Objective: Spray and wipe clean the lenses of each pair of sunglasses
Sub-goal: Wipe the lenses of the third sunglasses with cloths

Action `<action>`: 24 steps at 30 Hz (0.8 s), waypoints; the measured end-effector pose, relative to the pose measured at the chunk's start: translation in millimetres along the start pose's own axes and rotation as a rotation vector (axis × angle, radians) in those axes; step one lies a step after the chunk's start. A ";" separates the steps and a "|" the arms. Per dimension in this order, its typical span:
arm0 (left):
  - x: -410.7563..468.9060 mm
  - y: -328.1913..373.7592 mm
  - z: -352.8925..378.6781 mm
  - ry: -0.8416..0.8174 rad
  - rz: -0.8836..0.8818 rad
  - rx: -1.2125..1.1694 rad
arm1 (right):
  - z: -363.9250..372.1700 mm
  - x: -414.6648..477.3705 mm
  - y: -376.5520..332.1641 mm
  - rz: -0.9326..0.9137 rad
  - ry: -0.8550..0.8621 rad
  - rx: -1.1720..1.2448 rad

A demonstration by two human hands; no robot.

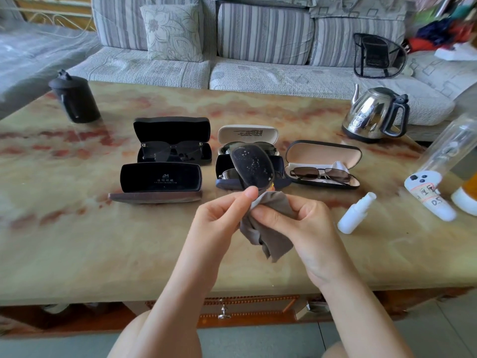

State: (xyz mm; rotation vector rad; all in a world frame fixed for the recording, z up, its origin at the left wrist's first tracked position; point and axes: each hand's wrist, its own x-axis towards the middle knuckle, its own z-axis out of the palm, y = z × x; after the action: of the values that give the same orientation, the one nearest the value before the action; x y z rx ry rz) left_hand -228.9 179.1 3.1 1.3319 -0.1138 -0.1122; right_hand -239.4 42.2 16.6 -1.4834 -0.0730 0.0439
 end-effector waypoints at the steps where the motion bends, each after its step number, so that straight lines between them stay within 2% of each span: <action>1: -0.1 0.4 -0.4 -0.016 -0.010 0.002 | 0.4 -0.6 -0.3 -0.025 0.016 -0.009; 5: -1.5 -2.0 1.8 -0.056 -0.017 -0.023 | 0.0 0.5 1.3 -0.133 0.079 -0.062; 9: -2.2 -4.4 4.9 -0.038 0.038 -0.043 | -0.2 3.0 4.2 -0.154 0.128 -0.129; 17: -1.9 -5.7 0.5 0.074 0.074 -0.137 | -1.1 2.7 4.7 -0.055 -0.100 -0.106; 24: 1.4 1.1 -2.4 0.093 -0.028 -0.335 | -3.9 1.5 2.8 0.006 -0.224 -0.059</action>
State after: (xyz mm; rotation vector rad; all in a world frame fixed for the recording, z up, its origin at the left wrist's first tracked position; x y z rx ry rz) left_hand -227.2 181.4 3.7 1.0028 0.0027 -0.0882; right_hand -237.6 38.7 13.5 -1.5333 -0.2529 0.2142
